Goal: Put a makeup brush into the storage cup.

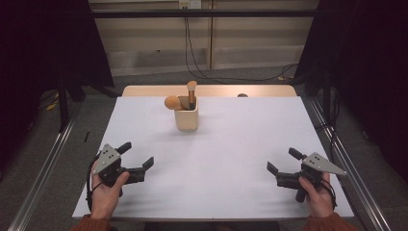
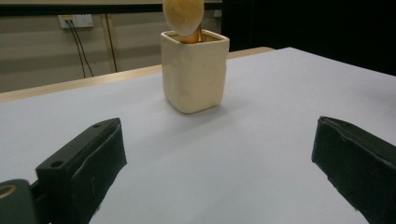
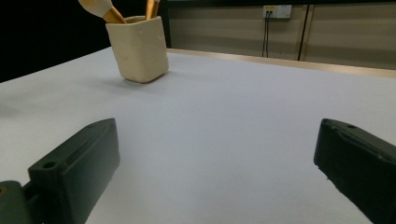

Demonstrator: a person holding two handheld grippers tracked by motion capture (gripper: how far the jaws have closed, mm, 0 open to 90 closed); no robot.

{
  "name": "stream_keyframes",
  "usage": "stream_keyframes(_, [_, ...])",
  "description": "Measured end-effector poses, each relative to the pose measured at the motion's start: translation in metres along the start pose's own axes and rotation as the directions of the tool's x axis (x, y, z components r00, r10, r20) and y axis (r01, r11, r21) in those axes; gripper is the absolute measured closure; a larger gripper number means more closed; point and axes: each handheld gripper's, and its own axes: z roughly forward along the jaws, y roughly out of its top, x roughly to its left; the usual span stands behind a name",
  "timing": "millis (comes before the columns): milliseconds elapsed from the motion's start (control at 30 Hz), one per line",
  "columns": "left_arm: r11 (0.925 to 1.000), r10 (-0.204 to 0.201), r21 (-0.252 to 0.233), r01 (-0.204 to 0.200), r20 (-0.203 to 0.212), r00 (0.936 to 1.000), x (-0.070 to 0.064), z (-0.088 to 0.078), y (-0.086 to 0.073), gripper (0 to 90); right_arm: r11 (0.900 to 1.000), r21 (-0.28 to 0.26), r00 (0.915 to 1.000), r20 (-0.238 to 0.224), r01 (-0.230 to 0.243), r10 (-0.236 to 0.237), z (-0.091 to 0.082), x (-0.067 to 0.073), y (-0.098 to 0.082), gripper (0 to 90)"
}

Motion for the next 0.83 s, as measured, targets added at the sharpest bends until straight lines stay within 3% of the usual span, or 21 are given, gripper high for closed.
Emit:
stream_keyframes(133, [0.9999, 0.013, -0.010, -0.013, -0.007, 0.9999, -0.002, -0.007, -0.005, 2.7, 1.000, 0.001, 1.0000, 0.000, 0.000, 0.000, 0.000, 0.000, 0.000, 0.0])
stream_keyframes(400, [0.9997, -0.020, -0.017, 0.020, -0.005, 0.9998, -0.006, -0.015, -0.014, 2.7, 1.000, 0.003, 1.0000, 0.002, 0.003, -0.003, -0.003, 0.000, -0.001, 0.0])
stream_keyframes(533, [0.9993, -0.011, -0.036, 0.010, -0.006, 0.9999, -0.007, -0.020, -0.013, 3.2, 1.000, -0.001, 1.0000, 0.006, 0.003, -0.003, -0.003, -0.001, -0.001, 0.0])
stream_keyframes(833, [0.9999, -0.006, -0.010, 0.006, 0.004, 1.0000, -0.010, -0.015, -0.016, 3.3, 1.000, 0.002, 1.0000, 0.004, -0.001, 0.001, -0.003, -0.004, -0.003, 0.0])
